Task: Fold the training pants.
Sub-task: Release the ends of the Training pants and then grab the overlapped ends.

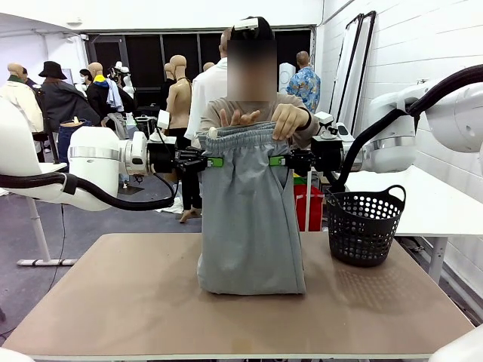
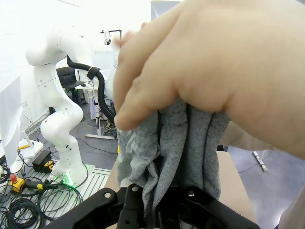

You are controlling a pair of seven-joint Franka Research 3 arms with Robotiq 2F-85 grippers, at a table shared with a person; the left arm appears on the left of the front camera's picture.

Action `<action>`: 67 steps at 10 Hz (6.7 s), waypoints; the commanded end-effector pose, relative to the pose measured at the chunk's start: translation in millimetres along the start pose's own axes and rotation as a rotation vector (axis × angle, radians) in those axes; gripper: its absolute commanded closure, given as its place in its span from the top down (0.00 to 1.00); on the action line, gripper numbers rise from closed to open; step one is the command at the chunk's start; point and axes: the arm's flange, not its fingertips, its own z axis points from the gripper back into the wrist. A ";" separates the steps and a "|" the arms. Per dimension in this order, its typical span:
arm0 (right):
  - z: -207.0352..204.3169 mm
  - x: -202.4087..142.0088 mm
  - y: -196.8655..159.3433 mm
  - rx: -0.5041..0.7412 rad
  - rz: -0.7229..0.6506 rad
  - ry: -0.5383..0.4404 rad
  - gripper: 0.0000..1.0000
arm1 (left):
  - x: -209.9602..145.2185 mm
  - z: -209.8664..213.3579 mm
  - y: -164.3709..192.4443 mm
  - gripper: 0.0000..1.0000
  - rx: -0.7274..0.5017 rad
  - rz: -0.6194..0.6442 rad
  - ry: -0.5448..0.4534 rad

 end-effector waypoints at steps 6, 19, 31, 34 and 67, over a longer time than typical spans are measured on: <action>-0.8 1.1 0.7 0.003 0.005 -0.001 0.00 | 2.1 0.6 -1.6 0.00 -0.003 -0.005 -0.006; -0.8 1.1 0.7 0.003 0.005 -0.001 0.00 | 2.1 0.6 -1.6 0.00 -0.003 -0.005 -0.006; -0.8 1.1 0.7 0.003 0.005 -0.001 0.00 | 2.1 0.6 -1.6 0.00 -0.003 -0.005 -0.006; -0.8 1.1 0.7 0.003 0.005 -0.001 0.00 | 0.3 0.0 -0.1 0.00 0.000 -0.001 0.000; 32.9 15.7 2.8 -0.064 -0.112 -0.079 1.00 | 1.9 30.1 -7.9 1.00 -0.010 0.010 -0.047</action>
